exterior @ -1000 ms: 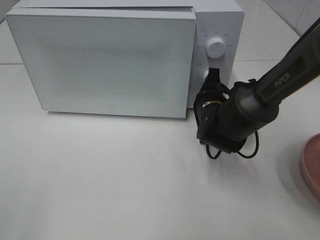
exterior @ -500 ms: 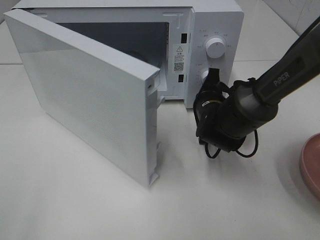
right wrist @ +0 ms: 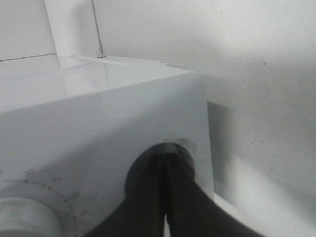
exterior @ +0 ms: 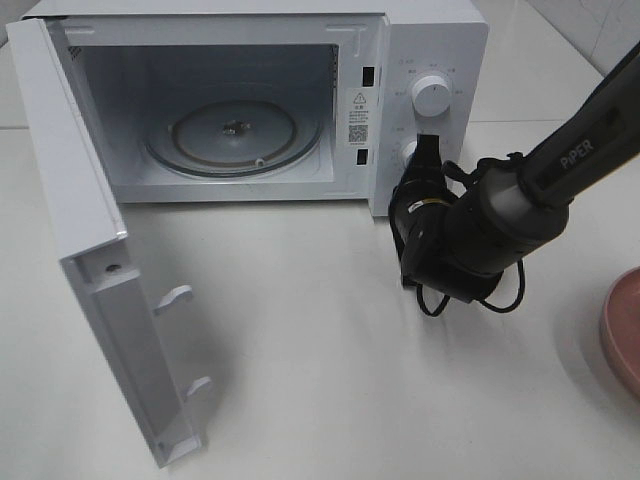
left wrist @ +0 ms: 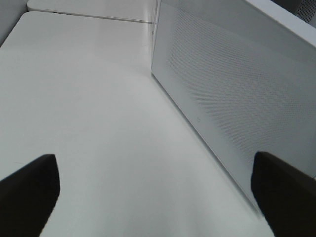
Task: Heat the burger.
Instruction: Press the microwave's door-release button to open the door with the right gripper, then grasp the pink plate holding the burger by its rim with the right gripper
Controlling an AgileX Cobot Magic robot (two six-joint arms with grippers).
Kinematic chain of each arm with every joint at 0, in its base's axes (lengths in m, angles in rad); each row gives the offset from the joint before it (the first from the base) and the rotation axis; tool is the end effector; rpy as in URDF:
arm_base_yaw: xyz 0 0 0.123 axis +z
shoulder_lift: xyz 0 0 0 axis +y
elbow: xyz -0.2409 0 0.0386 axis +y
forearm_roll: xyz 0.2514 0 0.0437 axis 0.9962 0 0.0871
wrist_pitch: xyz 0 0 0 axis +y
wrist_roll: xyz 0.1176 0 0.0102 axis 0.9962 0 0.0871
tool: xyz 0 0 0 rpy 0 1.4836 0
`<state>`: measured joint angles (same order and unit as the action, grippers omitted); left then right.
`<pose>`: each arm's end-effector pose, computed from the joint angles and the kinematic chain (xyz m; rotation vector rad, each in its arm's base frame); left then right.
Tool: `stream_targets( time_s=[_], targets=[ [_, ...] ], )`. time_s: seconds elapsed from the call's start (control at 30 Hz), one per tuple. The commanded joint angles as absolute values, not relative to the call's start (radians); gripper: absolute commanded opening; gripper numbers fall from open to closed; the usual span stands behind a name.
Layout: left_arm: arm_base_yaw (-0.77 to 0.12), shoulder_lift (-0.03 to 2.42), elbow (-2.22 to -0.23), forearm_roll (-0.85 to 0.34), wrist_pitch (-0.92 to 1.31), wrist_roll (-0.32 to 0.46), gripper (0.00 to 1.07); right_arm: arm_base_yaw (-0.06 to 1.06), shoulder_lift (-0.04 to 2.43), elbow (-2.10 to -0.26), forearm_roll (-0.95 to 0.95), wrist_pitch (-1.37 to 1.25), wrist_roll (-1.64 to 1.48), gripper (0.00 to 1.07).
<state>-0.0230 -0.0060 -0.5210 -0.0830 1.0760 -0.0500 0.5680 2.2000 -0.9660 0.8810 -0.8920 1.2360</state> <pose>0.0594 -0.0100 0.2720 -0.0215 2.0328 -0.1450 0.3593 0.1453 0.0286 1.5698 1.3536 0.9339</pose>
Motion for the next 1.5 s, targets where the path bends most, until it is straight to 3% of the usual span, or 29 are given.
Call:
stream_targets(
  time_s=[0.03,0.87,1.3,1.5],
  targets=[
    [-0.023,-0.027,-0.518,-0.087,1.067,-0.048,0.98,0.564,2.164,-0.982,0.787,-1.018,1.258,0.00],
    [-0.023,-0.020,-0.518,-0.087,1.067,-0.048,0.98,0.586,1.952,-0.753,0.779,-0.671,0.976,0.01],
    [-0.023,-0.020,-0.518,-0.087,1.067,-0.048,0.98,0.550,1.741,-0.681,0.785,-0.456,0.429,0.04],
    [-0.023,-0.020,-0.518,-0.087,1.067,-0.048,0.98,0.441,1.650,-0.681,0.772,-0.194,0.089,0.05]
  ],
)
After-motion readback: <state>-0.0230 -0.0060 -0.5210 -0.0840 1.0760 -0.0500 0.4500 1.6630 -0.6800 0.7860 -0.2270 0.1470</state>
